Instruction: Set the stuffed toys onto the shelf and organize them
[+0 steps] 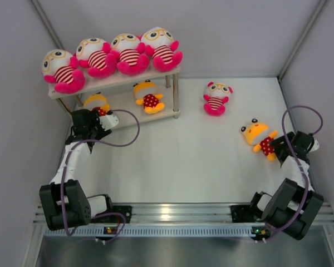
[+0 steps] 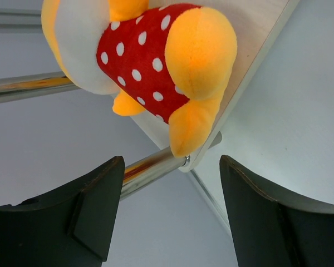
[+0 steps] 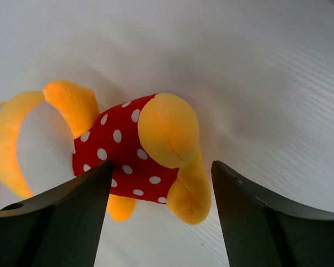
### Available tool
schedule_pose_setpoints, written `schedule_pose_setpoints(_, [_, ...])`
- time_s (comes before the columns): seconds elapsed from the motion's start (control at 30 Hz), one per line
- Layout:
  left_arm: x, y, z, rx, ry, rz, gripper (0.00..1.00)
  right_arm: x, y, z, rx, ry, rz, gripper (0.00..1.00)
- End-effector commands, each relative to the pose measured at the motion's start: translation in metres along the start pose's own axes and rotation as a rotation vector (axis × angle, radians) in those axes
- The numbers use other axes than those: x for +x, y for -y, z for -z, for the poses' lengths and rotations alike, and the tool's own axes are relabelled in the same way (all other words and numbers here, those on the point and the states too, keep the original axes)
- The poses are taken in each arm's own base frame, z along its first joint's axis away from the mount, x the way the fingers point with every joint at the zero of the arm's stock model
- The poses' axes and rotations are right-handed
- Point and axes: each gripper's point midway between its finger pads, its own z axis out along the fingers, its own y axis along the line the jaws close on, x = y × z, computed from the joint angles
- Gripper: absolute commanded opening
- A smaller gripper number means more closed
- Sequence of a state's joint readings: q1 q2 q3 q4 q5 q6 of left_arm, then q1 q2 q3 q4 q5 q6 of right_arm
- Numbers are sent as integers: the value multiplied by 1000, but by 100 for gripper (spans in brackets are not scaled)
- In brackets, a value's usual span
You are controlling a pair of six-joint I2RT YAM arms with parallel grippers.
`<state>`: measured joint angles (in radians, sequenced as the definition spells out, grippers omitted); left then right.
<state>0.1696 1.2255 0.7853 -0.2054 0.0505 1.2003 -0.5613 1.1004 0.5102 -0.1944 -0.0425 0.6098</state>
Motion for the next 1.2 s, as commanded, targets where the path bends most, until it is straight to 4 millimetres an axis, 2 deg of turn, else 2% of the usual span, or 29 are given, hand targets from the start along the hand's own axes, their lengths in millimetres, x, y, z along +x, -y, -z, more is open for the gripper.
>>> schedule_pose_setpoints(0.0, [-21, -6, 19, 35, 83, 60, 75, -18, -15, -13, -79, 62, 22, 73])
schedule_pose_setpoints(0.17, [-31, -2, 30, 77, 122, 88, 75, -22, -35, -20, -187, 53, 96, 74])
schedule_pose_setpoints(0.3, [-30, -1, 29, 81, 115, 92, 75, -19, -58, -24, -321, 36, 106, 73])
schedule_pose_setpoints(0.43, [-28, 1, 29, 82, 107, 91, 75, -12, -66, -34, -370, -18, 104, 69])
schedule_pose_setpoints(0.47, [-27, 1, 30, 81, 103, 92, 75, -4, -66, -38, -385, -54, 102, 65])
schedule_pose_setpoints(0.53, [-26, 3, 28, 85, 99, 93, 75, 1, -66, -43, -394, -72, 88, 57])
schedule_pose_setpoints(0.57, [-25, 2, 28, 82, 94, 93, 75, 7, -62, -48, -380, -94, 79, 42])
schedule_pose_setpoints(0.63, [-25, 3, 28, 85, 94, 95, 75, 11, -58, -51, -366, -110, 68, 25])
schedule_pose_setpoints(0.67, [-26, 2, 29, 80, 96, 100, 75, 14, -59, -50, -375, -125, 65, 10])
schedule_pose_setpoints(0.7, [-27, 2, 29, 82, 100, 110, 75, 15, -62, -47, -389, -130, 57, 1])
schedule_pose_setpoints(0.77, [-30, 6, 31, 101, 107, 143, 75, 20, -67, -38, -413, -164, 44, 0])
schedule_pose_setpoints(0.83, [-36, 14, 36, 147, 123, 179, 75, 18, -81, -22, -435, -158, 58, 0])
schedule_pose_setpoints(0.87, [-38, 15, 37, 155, 128, 194, 75, 25, -75, -16, -383, -191, 51, 0])
schedule_pose_setpoints(0.9, [-42, 13, 40, 151, 139, 211, 75, 25, -91, 1, -425, -172, 90, 0])
schedule_pose_setpoints(1.03, [-52, 18, 51, 193, 156, 328, 75, 27, -109, 52, -487, -136, 75, 0])
schedule_pose_setpoints(1.07, [-53, 20, 53, 203, 155, 340, 75, 20, -117, 72, -531, -96, 64, 0])
schedule_pose_setpoints(1.1, [-53, 21, 54, 208, 151, 366, 75, 28, -117, 80, -531, -123, 60, 0])
schedule_pose_setpoints(1.17, [-52, 22, 57, 203, 139, 391, 75, 29, -126, 103, -578, -101, 56, 0])
